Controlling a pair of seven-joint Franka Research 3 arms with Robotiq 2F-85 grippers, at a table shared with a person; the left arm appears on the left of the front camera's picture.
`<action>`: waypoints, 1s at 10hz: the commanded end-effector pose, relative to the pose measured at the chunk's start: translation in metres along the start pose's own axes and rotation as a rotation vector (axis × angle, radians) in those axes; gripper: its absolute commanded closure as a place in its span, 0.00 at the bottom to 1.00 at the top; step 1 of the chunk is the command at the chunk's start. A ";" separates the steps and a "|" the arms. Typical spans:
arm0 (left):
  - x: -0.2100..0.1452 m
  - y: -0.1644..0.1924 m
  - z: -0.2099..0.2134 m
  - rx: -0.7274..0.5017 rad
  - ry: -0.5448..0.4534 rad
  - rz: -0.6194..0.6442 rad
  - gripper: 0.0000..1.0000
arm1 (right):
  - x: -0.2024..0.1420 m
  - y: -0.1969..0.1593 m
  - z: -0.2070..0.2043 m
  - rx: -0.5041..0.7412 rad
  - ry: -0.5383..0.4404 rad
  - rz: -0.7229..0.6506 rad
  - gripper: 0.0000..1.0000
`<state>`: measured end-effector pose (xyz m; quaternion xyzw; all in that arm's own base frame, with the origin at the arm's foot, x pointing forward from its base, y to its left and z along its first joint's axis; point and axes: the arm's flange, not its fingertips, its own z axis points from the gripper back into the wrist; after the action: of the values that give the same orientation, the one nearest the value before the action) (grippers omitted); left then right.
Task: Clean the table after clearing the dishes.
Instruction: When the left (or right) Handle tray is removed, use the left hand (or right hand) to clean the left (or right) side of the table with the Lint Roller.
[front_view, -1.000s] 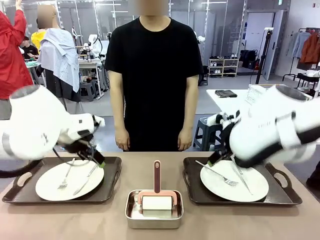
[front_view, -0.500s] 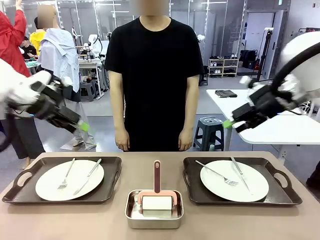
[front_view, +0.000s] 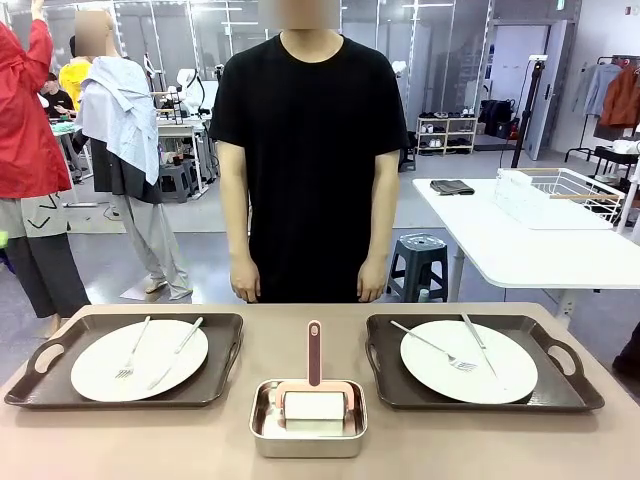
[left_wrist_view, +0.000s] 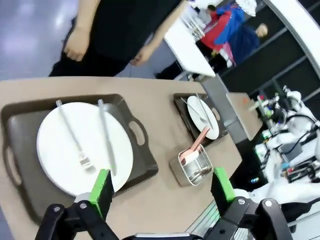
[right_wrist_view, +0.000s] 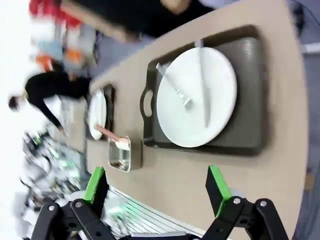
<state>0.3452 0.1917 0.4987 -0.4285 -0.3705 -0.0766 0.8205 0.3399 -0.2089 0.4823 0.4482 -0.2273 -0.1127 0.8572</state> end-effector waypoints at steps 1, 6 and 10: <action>-0.014 0.035 0.026 0.002 -0.022 0.074 0.00 | -0.005 -0.075 0.038 0.178 -0.179 -0.178 0.00; -0.049 0.070 0.073 0.106 -0.103 0.207 0.00 | -0.041 -0.134 0.070 0.159 -0.266 -0.340 0.00; -0.049 0.070 0.073 0.106 -0.103 0.207 0.00 | -0.041 -0.134 0.070 0.159 -0.266 -0.340 0.00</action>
<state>0.3051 0.2782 0.4470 -0.4179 -0.3653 0.0550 0.8300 0.2737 -0.3215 0.3908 0.5255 -0.2701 -0.2999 0.7489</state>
